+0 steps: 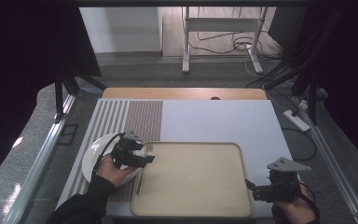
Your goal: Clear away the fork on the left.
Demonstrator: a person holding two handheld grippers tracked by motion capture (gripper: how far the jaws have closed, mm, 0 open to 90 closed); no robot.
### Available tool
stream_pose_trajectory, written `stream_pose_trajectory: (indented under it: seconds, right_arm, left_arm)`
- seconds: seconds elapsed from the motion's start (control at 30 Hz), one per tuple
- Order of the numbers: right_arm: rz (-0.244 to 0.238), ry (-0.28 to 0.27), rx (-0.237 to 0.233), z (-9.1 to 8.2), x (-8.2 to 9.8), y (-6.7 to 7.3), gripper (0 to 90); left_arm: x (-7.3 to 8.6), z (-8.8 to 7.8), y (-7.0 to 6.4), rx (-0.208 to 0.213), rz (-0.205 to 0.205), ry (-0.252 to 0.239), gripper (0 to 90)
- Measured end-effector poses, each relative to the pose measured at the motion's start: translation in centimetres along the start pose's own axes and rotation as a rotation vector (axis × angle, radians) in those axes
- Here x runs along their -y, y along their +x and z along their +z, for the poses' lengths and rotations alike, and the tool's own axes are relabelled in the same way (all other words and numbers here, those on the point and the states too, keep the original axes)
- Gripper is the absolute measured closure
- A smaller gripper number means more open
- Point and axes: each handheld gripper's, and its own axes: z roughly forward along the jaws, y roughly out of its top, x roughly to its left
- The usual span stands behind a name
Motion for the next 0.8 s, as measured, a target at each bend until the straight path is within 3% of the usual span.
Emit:
stream_pose_trajectory:
  seconds: [0.27,0.43,0.57,0.8]
  right_arm:
    - [0.000,0.000,-0.001,0.0,0.0,0.0,0.0]
    - [0.000,0.000,-0.002,0.0,0.0,0.0,0.0]
    - [-0.001,0.000,-0.002,0.0,0.0,0.0,0.0]
    - [-0.002,0.001,-0.003,0.0,0.0,0.0,0.0]
  left_arm:
    - [0.8,-0.5,0.6,-0.001,-0.018,0.001,11.8]
    - [1.3,-1.1,1.2,0.058,-0.051,-0.008,3.5]
    - [1.9,-1.4,1.7,0.063,-0.067,-0.019,0.2]
    - [2.5,-2.5,2.1,0.041,-0.102,-0.084,0.0]
